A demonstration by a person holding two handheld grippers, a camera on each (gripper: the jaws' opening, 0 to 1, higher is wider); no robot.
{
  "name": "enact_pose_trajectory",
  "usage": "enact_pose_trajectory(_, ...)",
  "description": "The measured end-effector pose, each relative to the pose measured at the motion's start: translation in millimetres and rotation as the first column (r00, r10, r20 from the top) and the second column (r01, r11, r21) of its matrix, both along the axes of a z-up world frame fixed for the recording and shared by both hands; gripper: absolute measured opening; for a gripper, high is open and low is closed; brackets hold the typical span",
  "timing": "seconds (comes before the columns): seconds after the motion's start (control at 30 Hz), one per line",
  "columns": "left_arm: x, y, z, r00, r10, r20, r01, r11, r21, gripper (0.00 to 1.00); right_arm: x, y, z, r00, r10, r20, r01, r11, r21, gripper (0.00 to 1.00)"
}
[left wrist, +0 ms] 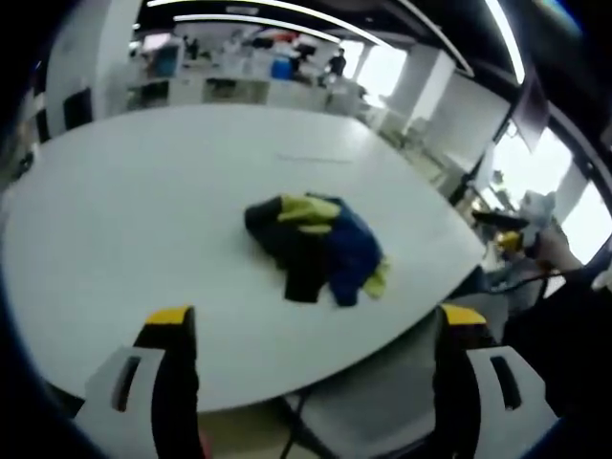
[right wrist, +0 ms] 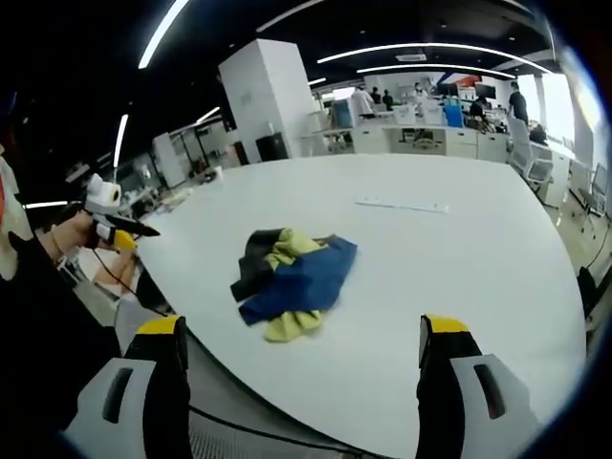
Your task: Fold the garment on the visible template until the final outline fits inside the template.
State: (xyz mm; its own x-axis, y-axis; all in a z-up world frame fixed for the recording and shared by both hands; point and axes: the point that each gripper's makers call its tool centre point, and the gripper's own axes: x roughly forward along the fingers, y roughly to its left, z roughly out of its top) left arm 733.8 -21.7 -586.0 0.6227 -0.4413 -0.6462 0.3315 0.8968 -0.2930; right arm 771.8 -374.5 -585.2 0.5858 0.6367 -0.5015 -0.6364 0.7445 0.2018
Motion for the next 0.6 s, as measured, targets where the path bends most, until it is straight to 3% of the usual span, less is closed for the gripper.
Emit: enact_pose_trajectory(0.6, -0.1, 4.4, -4.4, 1.0, 0.004, -0.015, -0.004, 1.0, 0.005, 0.99, 0.6, 2.6, -3.7, 1.0, 0.016, -0.018, -0.016, 1.0, -0.005, 1.0)
